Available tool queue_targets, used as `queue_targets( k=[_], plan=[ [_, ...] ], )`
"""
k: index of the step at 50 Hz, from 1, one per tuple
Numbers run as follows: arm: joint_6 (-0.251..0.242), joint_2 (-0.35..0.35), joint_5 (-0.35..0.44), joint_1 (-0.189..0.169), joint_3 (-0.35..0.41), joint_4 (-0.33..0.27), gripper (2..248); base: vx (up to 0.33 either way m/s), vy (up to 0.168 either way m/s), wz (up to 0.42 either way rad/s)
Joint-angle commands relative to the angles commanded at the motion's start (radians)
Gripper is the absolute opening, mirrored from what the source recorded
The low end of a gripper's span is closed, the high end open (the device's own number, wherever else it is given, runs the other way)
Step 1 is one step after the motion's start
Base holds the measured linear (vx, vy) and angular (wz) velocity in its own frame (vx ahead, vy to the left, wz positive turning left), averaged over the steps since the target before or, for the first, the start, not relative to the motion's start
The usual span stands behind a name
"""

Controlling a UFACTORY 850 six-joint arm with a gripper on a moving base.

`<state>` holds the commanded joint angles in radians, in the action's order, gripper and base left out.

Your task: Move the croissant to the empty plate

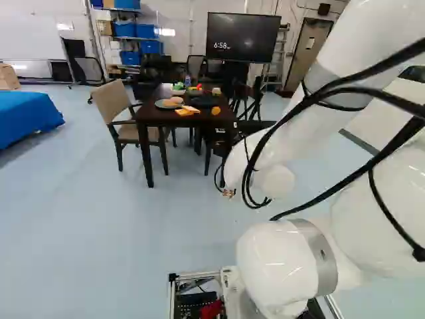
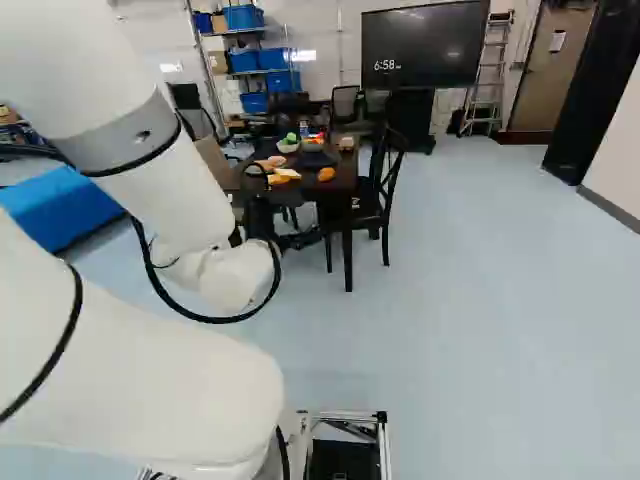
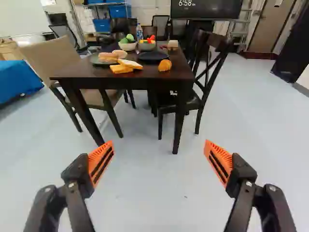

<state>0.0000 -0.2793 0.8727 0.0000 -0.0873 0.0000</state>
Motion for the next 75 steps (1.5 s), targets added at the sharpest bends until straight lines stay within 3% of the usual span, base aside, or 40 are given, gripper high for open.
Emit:
queue_targets(
  k=[75],
  plan=[
    [0.000,0.000,0.000,0.000,0.000,0.000,247,0.012,-0.001,-0.003]
  ],
)
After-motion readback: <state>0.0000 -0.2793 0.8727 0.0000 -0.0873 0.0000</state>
